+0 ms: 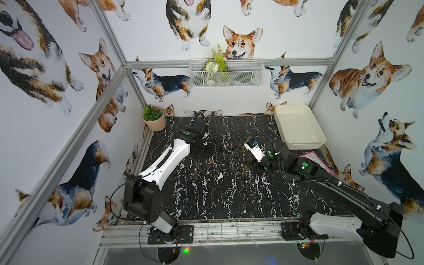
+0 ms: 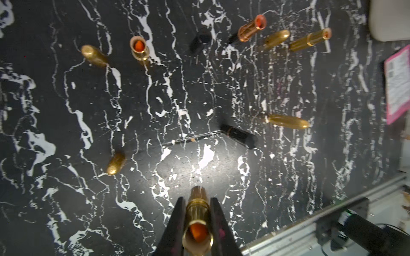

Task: Open the lipstick cap
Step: Place the lipstick at the center of the board.

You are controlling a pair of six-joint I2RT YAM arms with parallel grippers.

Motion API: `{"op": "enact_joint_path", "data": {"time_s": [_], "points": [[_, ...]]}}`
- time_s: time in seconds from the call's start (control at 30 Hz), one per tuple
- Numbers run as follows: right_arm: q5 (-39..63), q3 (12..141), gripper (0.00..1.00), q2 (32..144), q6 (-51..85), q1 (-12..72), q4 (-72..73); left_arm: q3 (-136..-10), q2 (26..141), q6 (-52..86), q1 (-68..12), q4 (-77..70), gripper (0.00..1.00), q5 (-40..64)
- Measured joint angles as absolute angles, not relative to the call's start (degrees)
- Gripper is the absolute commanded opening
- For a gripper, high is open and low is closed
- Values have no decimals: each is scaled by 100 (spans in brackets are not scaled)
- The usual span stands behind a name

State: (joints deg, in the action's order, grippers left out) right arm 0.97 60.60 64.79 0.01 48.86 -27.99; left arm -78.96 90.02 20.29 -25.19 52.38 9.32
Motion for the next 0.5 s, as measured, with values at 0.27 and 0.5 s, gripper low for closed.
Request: {"op": "enact_joint_path", "data": {"time_s": [0.27, 0.5], "points": [[-60, 6023, 46, 6539, 40, 4886, -2818, -7214, 9282, 2047, -2641, 4580, 15, 84], [-148, 6031, 46, 6556, 62, 4886, -2827, -6587, 9367, 2213, -2655, 3870, 15, -110]]}}
